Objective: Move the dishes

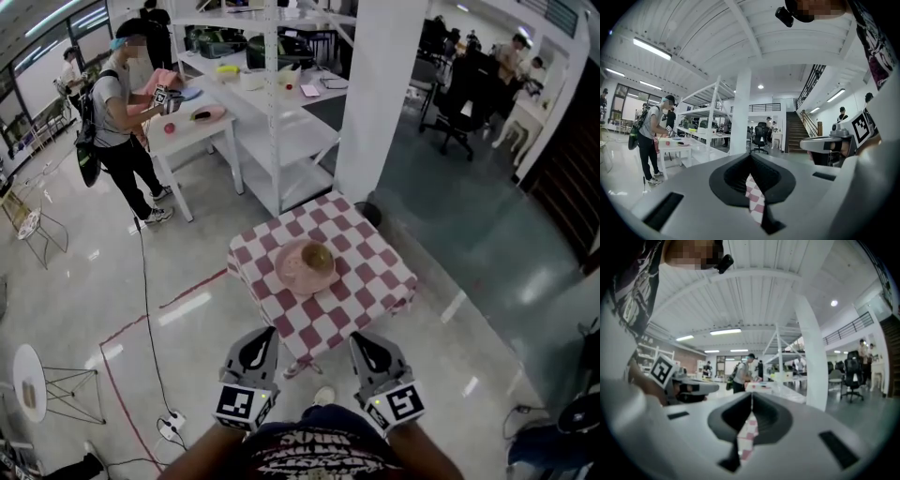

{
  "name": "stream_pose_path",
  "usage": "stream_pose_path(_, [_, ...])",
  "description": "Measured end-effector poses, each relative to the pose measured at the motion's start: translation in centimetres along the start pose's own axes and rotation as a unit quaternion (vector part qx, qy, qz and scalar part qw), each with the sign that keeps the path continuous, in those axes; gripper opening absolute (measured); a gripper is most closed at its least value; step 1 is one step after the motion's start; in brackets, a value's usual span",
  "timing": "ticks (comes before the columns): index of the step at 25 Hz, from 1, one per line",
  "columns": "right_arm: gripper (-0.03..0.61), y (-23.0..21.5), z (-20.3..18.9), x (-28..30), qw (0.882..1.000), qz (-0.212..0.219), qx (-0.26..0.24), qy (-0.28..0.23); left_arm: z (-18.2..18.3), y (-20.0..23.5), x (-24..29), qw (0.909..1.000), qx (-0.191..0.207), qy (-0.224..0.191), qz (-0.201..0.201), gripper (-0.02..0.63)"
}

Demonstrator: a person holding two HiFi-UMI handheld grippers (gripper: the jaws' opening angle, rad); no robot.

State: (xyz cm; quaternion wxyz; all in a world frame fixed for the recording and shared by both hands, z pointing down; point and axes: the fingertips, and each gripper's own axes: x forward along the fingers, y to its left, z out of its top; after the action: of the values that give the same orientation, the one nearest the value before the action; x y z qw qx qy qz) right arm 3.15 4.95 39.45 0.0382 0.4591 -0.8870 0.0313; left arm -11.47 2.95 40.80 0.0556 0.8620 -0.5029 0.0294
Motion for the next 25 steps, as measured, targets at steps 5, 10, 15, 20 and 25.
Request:
stream_pose_path(5, [0.034,-4.1,0.8,0.5,1.0,0.007,-0.006,-0.009,1.4,-1.1,4.0,0.9998,0.017,-0.012,0.003,0.028])
stream_pose_path(10, [0.034,-8.4,0.8,0.9,1.0,0.008,0.002,-0.012,1.9,-1.7,6.7,0.9996,-0.004,-0.012,0.023,0.028])
stream_pose_path(15, [0.035,-11.0,0.2,2.2,1.0,0.023,0.016,-0.013,1.6,-1.1,7.7,0.9984,-0.004,-0.01,0.056,0.028])
stream_pose_path(20, [0.035,-10.5,-1.0,3.3,0.998,0.055,0.025,-0.006,0.4,0.1,7.5,0.9961,-0.007,0.008,0.088,0.028])
stream_pose_path(25, [0.034,-9.9,-1.5,4.4,0.997,0.077,0.03,-0.002,-0.1,0.3,7.9,0.9954,-0.011,0.015,0.094,0.028])
